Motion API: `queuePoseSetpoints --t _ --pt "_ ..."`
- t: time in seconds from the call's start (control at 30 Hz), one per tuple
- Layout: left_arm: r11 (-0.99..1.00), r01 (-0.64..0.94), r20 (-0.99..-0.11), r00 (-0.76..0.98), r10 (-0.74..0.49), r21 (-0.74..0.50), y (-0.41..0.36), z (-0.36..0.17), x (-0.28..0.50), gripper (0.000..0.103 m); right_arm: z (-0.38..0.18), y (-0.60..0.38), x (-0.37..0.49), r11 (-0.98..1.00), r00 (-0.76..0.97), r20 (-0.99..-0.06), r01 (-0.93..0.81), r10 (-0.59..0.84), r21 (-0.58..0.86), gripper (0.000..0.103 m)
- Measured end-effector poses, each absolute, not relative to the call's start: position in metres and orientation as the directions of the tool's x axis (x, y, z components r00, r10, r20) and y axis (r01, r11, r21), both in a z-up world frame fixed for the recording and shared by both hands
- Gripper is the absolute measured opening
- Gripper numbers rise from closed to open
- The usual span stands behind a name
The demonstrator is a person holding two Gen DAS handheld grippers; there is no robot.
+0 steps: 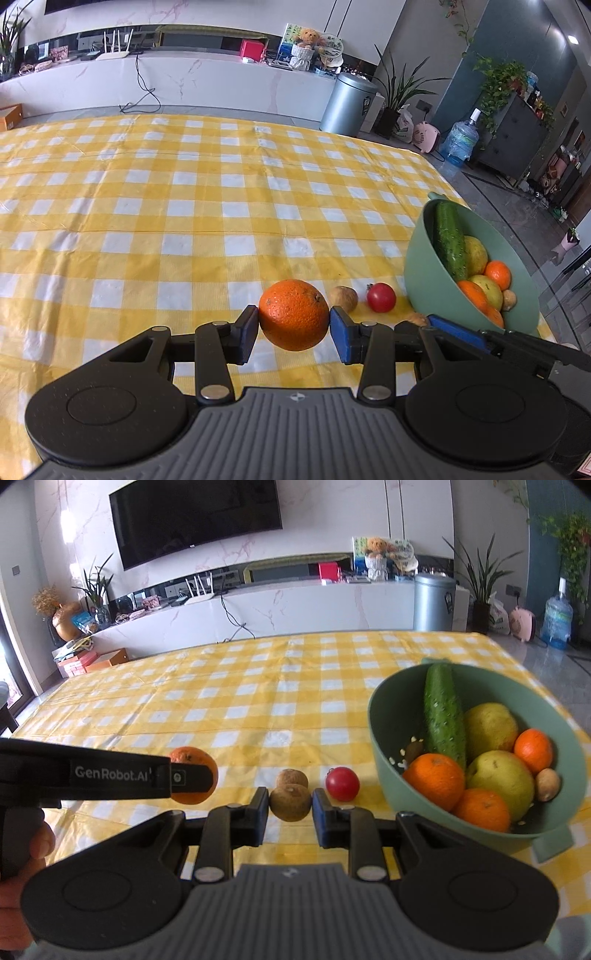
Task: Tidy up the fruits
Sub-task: 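Grasp the last orange with the left tool while the right tool grasps a kiwi, then carry the orange and kiwi into the green colander and open both tools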
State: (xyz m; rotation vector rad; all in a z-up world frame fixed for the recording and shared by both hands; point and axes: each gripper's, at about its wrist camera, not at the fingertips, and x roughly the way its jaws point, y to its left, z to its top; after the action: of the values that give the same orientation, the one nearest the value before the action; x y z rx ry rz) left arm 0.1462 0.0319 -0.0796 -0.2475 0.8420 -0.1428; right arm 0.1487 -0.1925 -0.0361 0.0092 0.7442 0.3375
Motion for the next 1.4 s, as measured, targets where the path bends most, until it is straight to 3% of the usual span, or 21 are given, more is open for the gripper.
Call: queuePoseSetpoints --t 0.8,1.4 --pt "0.957 0.157 -0.636 0.719 -0.28 -0.245 -0.041 -0.014 0.118 0.047 0.036 -0.277 0.099 0.966 0.816 -0.516 -0.221 0.26 0.137 0.022" --pt "0.926 0.3 -0.636 0.675 -0.374 -0.227 -0.118 -0.013 0.15 0.047 0.041 -0.333 0.122 0.984 0.834 -0.523 -0.167 0.175 0.063 0.021"
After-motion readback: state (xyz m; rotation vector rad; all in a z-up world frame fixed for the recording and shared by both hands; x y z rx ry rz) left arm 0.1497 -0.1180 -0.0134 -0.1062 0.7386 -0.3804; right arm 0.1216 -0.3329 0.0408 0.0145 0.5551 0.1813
